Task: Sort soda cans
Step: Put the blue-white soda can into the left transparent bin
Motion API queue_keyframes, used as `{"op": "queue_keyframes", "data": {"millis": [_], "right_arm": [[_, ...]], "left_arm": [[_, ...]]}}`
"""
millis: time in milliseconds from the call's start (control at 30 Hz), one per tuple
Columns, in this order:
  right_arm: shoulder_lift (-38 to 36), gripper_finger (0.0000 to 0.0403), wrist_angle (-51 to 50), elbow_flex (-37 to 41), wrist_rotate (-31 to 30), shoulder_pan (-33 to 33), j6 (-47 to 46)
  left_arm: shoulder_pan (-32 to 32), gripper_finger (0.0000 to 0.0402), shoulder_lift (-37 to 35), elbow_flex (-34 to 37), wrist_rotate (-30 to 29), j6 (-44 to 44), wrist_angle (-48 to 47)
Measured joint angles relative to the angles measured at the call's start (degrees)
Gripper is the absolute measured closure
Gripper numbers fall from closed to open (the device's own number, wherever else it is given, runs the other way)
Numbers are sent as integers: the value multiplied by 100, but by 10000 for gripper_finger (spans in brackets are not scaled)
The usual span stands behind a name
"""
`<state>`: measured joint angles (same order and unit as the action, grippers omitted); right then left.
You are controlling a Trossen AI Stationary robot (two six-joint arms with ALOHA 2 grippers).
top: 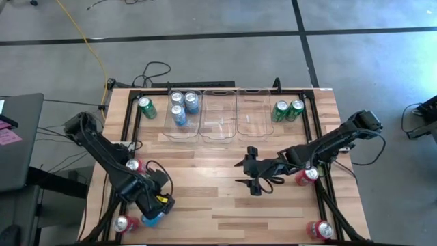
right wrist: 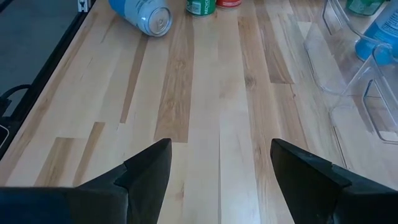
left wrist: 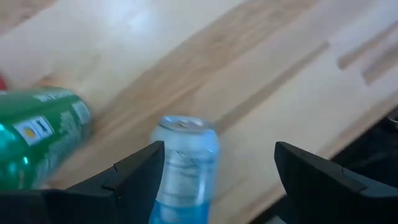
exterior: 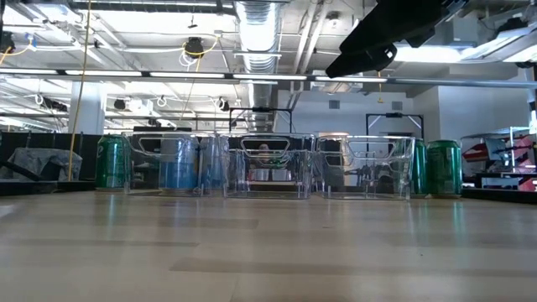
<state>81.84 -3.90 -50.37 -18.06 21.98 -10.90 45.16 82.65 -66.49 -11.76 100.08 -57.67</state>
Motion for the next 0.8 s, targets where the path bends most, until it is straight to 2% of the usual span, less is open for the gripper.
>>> {"op": "queue_keyframes", "data": {"millis": [200, 367, 533, 800], "right_arm": [[0, 111, -50, 1, -2, 0, -1], [0, 111, -149, 2, -4, 7, -3], [0, 111, -137, 2, -6, 7, -4], [0, 111, -125, 2, -6, 7, 23]], "left_arm": [[236, 105, 74, -145, 148, 297, 3], [392, 104, 546, -139, 666, 398, -65], [418, 104, 1140, -139, 1338, 122, -27], [418, 104, 1865, -171, 1485, -322, 94]]}}
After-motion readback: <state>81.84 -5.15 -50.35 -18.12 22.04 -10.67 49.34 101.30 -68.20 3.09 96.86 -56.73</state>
